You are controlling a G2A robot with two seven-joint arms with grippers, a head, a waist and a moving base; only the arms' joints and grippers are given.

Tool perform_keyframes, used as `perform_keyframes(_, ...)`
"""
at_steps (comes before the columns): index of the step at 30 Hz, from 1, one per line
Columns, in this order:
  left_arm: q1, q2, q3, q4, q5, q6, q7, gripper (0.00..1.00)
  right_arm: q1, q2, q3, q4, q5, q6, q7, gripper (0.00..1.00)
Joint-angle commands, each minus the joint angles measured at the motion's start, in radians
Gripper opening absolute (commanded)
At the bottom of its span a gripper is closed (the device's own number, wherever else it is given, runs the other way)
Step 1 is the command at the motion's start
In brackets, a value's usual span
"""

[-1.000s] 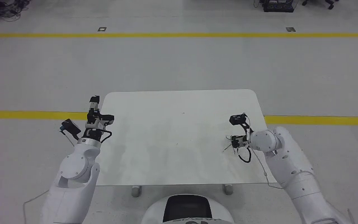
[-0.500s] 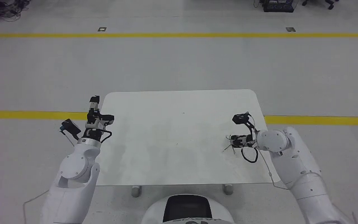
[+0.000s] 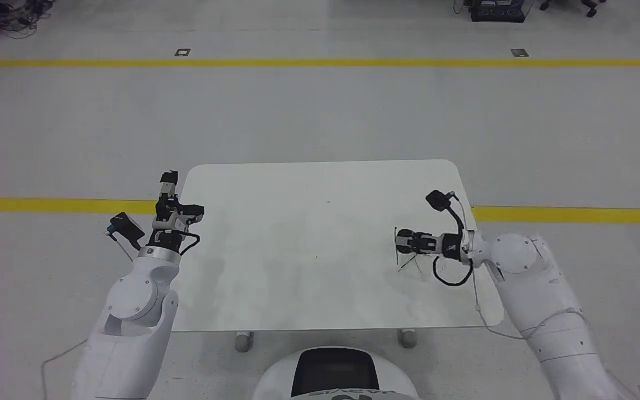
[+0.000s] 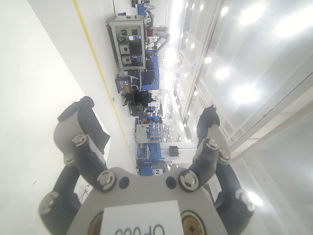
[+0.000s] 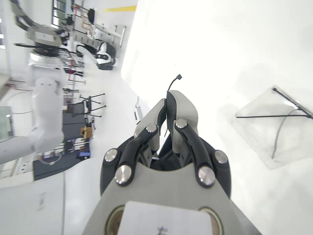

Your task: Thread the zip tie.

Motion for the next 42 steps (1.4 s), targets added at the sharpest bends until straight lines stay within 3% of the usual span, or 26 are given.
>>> perform_keyframes(1,0.000,0.000,0.000,0.000,0.000,0.000,0.000,1.00,-0.001,0.000,0.000,-0.001,-0.012,0.000,-0.002,0.00)
perform_keyframes(14,0.000,0.000,0.000,0.000,0.000,0.000,0.000,1.00,-0.008,-0.002,-0.002,-0.005,0.004,0.000,-0.030,0.00)
perform_keyframes(22,0.000,0.000,0.000,0.000,0.000,0.000,0.000,1.00,-0.069,-0.011,0.004,-0.056,0.250,0.000,-0.142,0.00)
perform_keyframes(27,0.000,0.000,0.000,0.000,0.000,0.000,0.000,1.00,-0.102,-0.030,0.038,-0.052,0.413,0.000,-0.084,0.00)
perform_keyframes(40,0.000,0.000,0.000,0.000,0.000,0.000,0.000,1.00,-0.101,-0.035,0.043,-0.045,0.419,0.000,-0.072,0.00)
perform_keyframes(42,0.000,0.000,0.000,0.000,0.000,0.000,0.000,1.00,-0.103,-0.037,0.045,-0.046,0.423,0.000,-0.117,0.00)
